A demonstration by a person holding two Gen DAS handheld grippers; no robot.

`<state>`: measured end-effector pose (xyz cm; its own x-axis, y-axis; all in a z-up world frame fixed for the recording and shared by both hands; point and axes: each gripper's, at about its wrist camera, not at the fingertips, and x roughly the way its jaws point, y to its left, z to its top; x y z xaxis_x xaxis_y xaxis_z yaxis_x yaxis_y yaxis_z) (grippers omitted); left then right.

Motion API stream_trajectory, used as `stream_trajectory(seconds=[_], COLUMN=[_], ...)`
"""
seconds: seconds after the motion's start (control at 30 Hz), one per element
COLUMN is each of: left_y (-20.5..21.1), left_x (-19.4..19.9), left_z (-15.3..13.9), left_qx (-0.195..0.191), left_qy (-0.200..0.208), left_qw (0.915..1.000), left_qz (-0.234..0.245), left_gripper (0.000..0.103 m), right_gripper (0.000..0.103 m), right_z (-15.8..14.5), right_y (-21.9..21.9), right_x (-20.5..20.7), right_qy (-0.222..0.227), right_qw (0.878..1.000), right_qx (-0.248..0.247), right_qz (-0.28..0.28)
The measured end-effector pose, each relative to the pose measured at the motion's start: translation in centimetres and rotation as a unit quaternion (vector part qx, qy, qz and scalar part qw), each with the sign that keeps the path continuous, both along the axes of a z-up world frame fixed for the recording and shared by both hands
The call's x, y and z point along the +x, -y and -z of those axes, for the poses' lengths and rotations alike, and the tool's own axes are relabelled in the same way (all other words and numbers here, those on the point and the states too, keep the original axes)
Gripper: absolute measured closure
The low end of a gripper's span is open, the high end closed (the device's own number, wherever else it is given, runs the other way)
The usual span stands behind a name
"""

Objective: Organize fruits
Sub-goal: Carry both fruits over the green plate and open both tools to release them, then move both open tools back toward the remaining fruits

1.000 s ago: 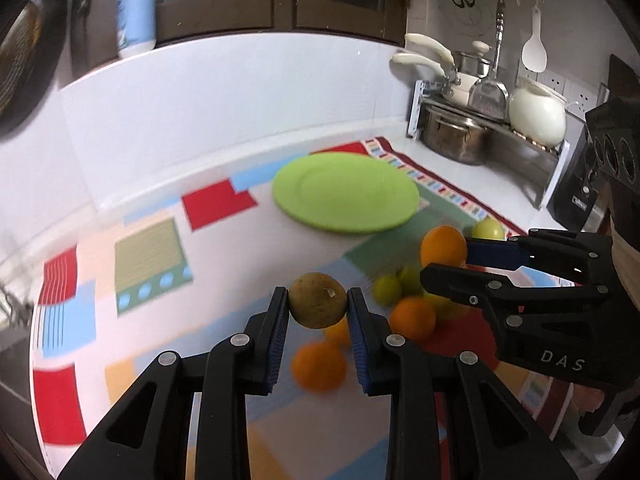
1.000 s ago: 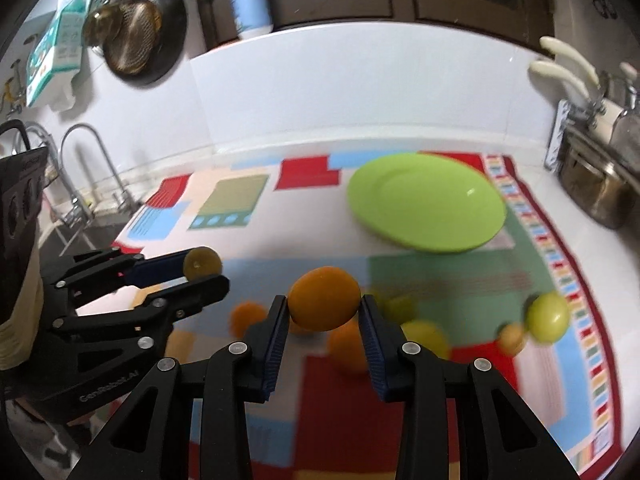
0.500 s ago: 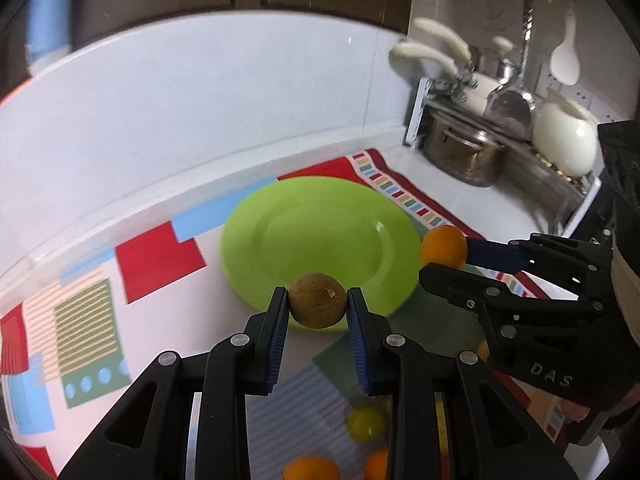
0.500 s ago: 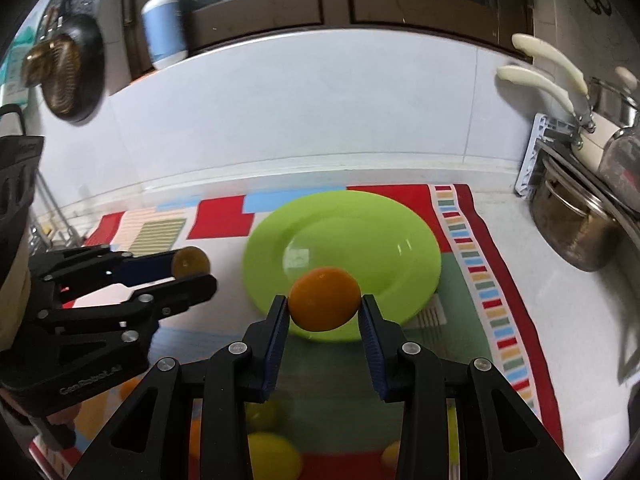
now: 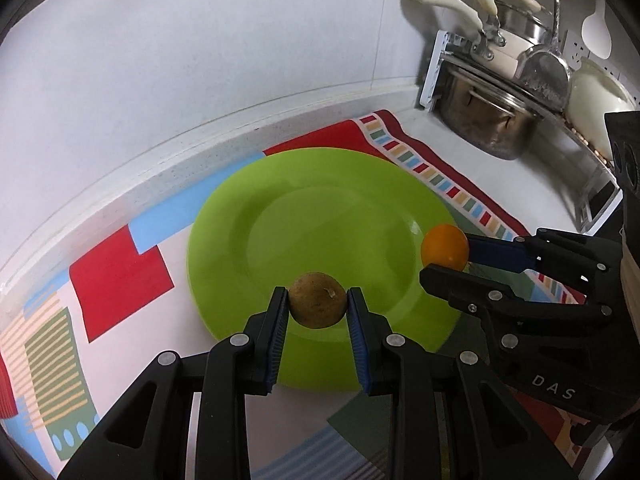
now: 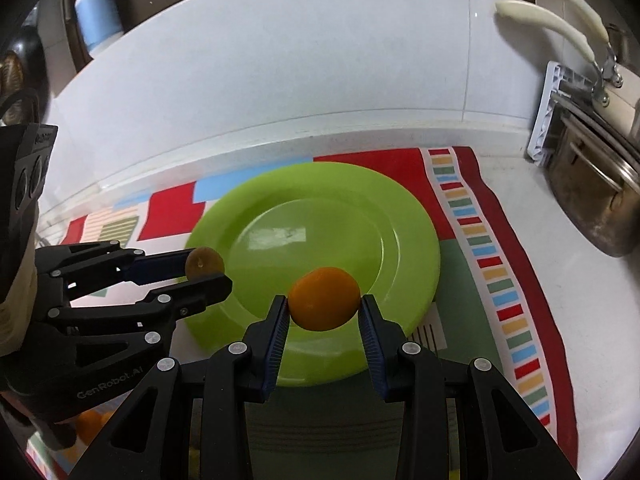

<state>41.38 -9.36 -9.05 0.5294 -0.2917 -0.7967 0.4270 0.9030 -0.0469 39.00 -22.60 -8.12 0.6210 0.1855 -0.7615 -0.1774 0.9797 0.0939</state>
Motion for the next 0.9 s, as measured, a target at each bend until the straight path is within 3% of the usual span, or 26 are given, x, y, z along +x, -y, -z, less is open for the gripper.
stream_trajectory(seconds=[0.1,0.23,0.6,0.9], left_y=[-0.2,-0.8,-3.3,-5.9], left_x=[0.1,-0.5,-6.6,-11.7], left_z=[-0.1,-0.9,-5.1,-8.2], left_qx=[0.004,0.007,0.017,0.006], left_qy=[0.004,0.018,0.090,0.129], left_qw=[1.0000,0.9997,0.9950,0.9890], left_qz=[-0.004,-0.012,-0.039,-0.071], left_gripper=[0.059,0.053,0.025,0.017], right_gripper=[0.065,0.059,0.047,0.034], right_z=[0.2,-0.4,-4.2,-6.3], right_y=[0.2,0.3,0.0,-1.2], right_x=[0.3,0.0,-5.2,-9.9], right_qy=[-0.002,0.007,0.056,0.075], right_qw=[1.000,1.000,0.998,0.997], right_qx=[0.002,-0.001,-0.003,0.006], right_qz=[0.008,0.018,0.034,0.034])
